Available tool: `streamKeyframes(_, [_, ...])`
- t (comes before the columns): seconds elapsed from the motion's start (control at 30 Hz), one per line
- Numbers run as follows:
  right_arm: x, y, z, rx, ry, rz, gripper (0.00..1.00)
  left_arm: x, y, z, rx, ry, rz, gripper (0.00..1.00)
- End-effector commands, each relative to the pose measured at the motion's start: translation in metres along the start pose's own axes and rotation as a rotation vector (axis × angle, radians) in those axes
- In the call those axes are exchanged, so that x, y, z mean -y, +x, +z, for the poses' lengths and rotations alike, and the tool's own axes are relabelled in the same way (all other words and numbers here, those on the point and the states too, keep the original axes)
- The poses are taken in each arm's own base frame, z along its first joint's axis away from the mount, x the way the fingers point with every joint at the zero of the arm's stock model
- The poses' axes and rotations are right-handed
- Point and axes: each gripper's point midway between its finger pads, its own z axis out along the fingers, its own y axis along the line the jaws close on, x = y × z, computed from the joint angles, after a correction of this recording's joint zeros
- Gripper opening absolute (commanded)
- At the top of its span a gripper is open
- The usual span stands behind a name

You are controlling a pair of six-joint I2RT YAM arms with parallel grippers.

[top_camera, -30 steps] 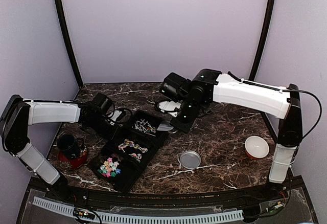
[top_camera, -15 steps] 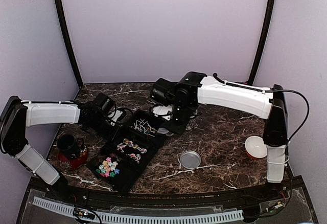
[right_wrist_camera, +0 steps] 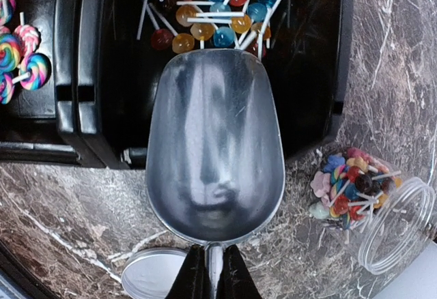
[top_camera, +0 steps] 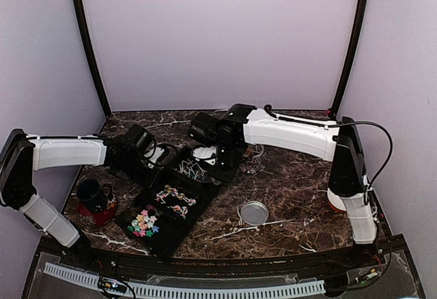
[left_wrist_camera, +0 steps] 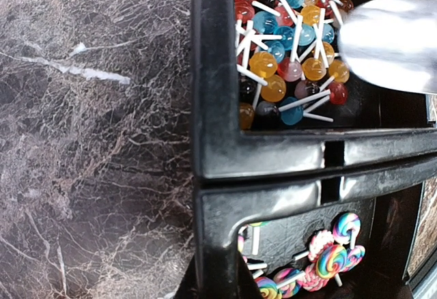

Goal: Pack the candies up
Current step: Scoop the fake candies from the plate.

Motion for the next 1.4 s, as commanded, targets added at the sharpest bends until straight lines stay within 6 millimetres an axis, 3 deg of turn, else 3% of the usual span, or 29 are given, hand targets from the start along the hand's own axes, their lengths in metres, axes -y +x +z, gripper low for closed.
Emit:
streamKeyframes(0.0, [-0.012, -0.009, 0.014, -0.011, -0.035, -0.043, 0.0, 0.014, -0.024, -0.025, 0.097, 0.028, 0.044, 0.0])
streamKeyframes(0.23, [-0.014, -0.018, 0.035, -0.007, -0.059, -0.053, 0.0, 0.02, -0.027, -0.031, 0.125, 0.041, 0.065, 0.0])
streamKeyframes(0.73, [-0.029, -0.044, 0.086, 0.215, -0.123, 0.022, 0.0, 0.026, -0.03, -0.034, 0.15, 0.071, 0.074, 0.0])
streamKeyframes(1.0, [-0.018, -0.064, 0.089, 0.434, -0.091, 0.128, 0.0, 0.028, -0.03, -0.034, 0.149, 0.086, 0.07, 0.0])
streamKeyframes(1.37, [-0.01, -0.062, 0.077, 0.625, -0.084, 0.191, 0.0, 0.027, -0.032, -0.036, 0.161, 0.111, 0.044, 0.0])
